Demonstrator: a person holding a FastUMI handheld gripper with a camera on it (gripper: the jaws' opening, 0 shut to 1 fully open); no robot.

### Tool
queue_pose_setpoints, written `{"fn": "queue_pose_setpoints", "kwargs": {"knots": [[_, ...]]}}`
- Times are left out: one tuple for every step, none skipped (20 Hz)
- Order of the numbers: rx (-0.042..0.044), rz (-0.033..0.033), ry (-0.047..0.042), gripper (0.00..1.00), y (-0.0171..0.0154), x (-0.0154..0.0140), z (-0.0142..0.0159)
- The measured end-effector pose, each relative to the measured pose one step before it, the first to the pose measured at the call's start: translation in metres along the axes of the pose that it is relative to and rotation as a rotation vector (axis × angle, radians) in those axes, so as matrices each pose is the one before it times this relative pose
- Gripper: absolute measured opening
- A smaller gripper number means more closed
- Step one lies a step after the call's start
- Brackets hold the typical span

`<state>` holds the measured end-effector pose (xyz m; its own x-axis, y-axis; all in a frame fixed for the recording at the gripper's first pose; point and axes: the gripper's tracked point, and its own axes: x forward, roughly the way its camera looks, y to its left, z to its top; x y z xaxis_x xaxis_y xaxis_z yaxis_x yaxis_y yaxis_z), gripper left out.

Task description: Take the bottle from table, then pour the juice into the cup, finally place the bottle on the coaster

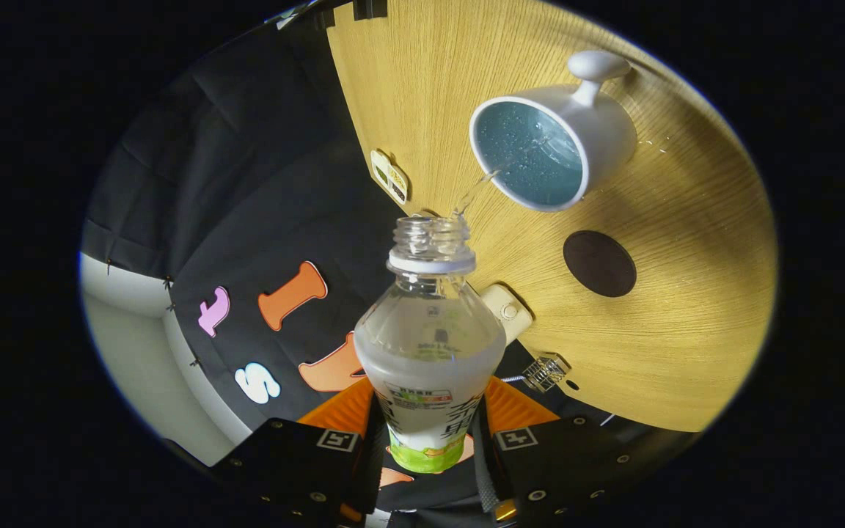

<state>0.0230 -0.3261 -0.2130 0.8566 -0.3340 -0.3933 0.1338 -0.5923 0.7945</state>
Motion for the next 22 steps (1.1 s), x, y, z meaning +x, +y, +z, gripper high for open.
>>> {"fn": "queue_pose_setpoints", "kwargs": {"knots": [[-0.00540, -0.00363, 0.00053, 0.53, -0.00070, 0.00112, 0.00029], [0.00173, 0.00041, 0.00558, 0.53, -0.00082, 0.00025, -0.00079], [0.00398, 0.00658, 0.00344, 0.53, 0.00119, 0.00015, 0.00010], [-0.00456, 0.00366, 0.00097, 0.53, 0.00172, -0.00058, 0.00008], [-0.02777, -0.00922, -0.00253, 0.53, -0.00325, 0.00258, 0.00026], [-0.05443, -0.00538, 0.00001, 0.53, -0.00466, 0.00073, -0.00034], [-0.07437, -0.02203, -0.00300, 0.53, -0.00728, 0.00121, 0.00059], [-0.07737, -0.02376, -0.00399, 0.53, -0.00701, 0.00226, 0.00019], [-0.06117, -0.01860, -0.00562, 0.53, -0.00607, 0.00104, 0.00272], [-0.05084, -0.00234, -0.00849, 0.53, 0.00086, -0.00061, 0.00456], [-0.06097, -0.00284, -0.00269, 0.53, -0.00103, 0.00115, 0.00233], [-0.07233, -0.01128, -0.00651, 0.53, -0.00419, -0.00032, -0.00165], [-0.09068, -0.01157, -0.00302, 0.53, -0.00517, 0.00310, 0.00013], [-0.08735, -0.01249, -0.01537, 0.53, -0.00374, 0.00074, -0.00224], [-0.08628, -0.01207, -0.00962, 0.53, -0.00235, 0.00046, 0.00076], [-0.08843, -0.00827, -0.00112, 0.53, -0.00040, 0.00144, -0.00342], [-0.08459, 0.00771, 0.00188, 0.53, 0.00373, -0.00198, -0.00393], [-0.08709, 0.01196, 0.00491, 0.53, 0.00608, 0.00058, -0.00648], [-0.09059, 0.00206, 0.00541, 0.53, 0.00649, 0.00056, -0.00521], [-0.10035, -0.00333, 0.00305, 0.53, 0.00601, 0.00078, -0.00782], [-0.11151, -0.01245, 0.01530, 0.53, 0.00413, 0.00158, -0.00710], [-0.11701, -0.01578, 0.00308, 0.55, 0.00460, -0.00066, -0.00420]]}}
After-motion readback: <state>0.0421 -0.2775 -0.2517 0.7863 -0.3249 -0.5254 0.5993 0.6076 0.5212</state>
